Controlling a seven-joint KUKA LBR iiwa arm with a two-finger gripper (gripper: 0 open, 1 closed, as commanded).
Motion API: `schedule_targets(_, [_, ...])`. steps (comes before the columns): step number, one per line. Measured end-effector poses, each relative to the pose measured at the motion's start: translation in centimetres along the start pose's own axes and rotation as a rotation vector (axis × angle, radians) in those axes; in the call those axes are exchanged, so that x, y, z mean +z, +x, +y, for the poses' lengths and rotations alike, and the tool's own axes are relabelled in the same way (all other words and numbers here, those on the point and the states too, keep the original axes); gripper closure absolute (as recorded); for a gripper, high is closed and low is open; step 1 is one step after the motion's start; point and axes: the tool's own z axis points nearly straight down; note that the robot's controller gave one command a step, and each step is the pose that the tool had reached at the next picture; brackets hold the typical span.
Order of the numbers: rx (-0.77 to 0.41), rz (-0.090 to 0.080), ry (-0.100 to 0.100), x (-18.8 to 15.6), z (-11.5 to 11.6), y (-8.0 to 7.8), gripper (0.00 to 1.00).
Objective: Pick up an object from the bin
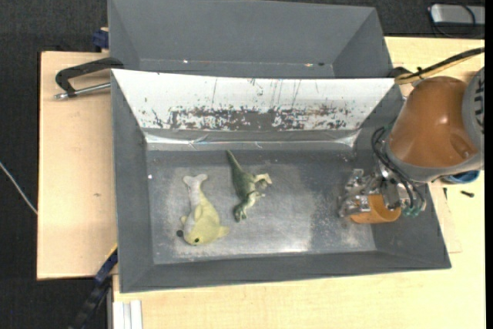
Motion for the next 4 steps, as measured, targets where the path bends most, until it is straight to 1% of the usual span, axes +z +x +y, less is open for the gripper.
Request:
schedule_targets(1, [0.191, -0.011, 0.010, -11.1, -2.6, -4.5, 1.00])
schedule_targets(2, [0.499, -0.001, 0.009, -7.2, -1.4, -6.6, 1.00])
schedule_targets(3, [0.546, -0.006, 0.008, -10.2, -1.1, -6.7, 1.00])
schedule_targets(4, [0.042, -0.009, 0.010, -28.5, 0.3, -3.8, 1.00])
